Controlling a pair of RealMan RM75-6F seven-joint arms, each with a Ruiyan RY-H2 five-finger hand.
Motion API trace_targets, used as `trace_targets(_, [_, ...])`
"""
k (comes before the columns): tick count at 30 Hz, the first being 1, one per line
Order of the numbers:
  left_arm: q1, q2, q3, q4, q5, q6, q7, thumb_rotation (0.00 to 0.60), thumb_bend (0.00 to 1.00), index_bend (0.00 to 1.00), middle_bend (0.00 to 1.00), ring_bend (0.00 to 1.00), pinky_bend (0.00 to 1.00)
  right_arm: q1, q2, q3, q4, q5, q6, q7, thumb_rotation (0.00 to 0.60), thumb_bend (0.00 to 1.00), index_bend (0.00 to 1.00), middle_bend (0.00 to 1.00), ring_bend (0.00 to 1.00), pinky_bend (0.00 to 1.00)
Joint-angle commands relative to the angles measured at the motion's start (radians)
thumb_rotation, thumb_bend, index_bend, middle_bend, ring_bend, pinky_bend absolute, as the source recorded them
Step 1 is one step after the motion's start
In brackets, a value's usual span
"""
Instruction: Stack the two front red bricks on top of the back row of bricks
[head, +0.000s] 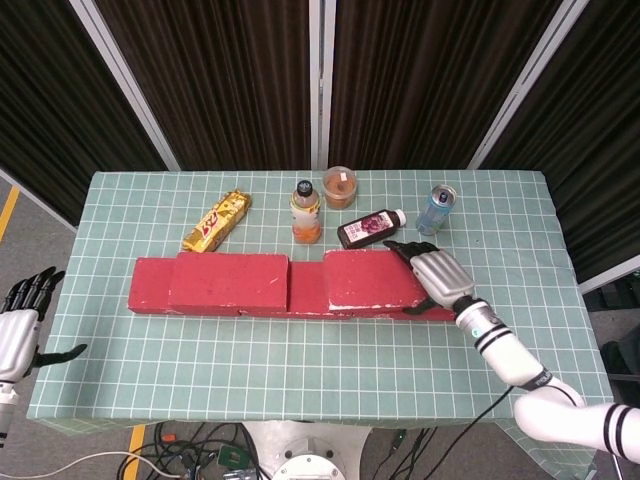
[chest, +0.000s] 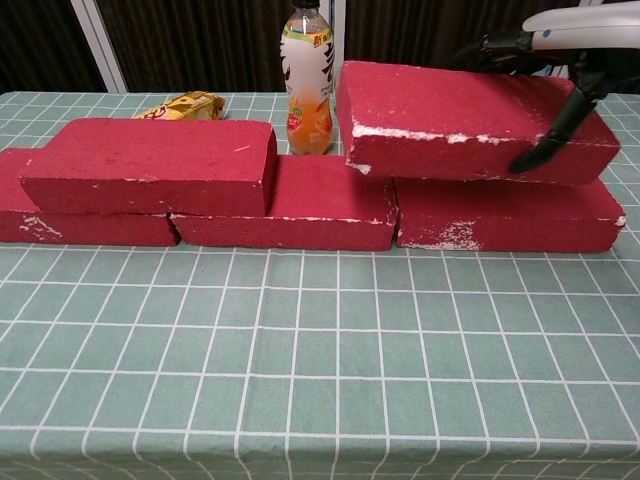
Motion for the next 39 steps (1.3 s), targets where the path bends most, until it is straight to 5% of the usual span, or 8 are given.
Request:
trace_targets(1, [0.004,-0.005,0.002,0.007,0.016,0.010,-0.013,0.600,0.05,0.03,0.00,0.00,0.00,0.045,-0.041,0.003,0.032,0.047,-0.025,-0.042,0.600,0.06,0.07,0.23,0.14,0.19])
trace_targets(21, [0.007,-0.022,0.039,0.054,0.094,-0.011,-0.078,0.600,0.05,0.03,0.00,0.00,0.00,0.210,-0.181,-0.041,0.098,0.311,0.011,-0.210,0.600,0.06,0.09,0.24,0.15,0.10])
trace_targets(39, [-0.001,-0.039,0.052,0.094,0.123,-0.029,-0.123,0.600,0.05,0.03,0.00,0.00,0.00,0.276,-0.195,-0.071,0.064,0.448,0.061,-0.290,0.600,0.06,0.09,0.23,0.15,0.10])
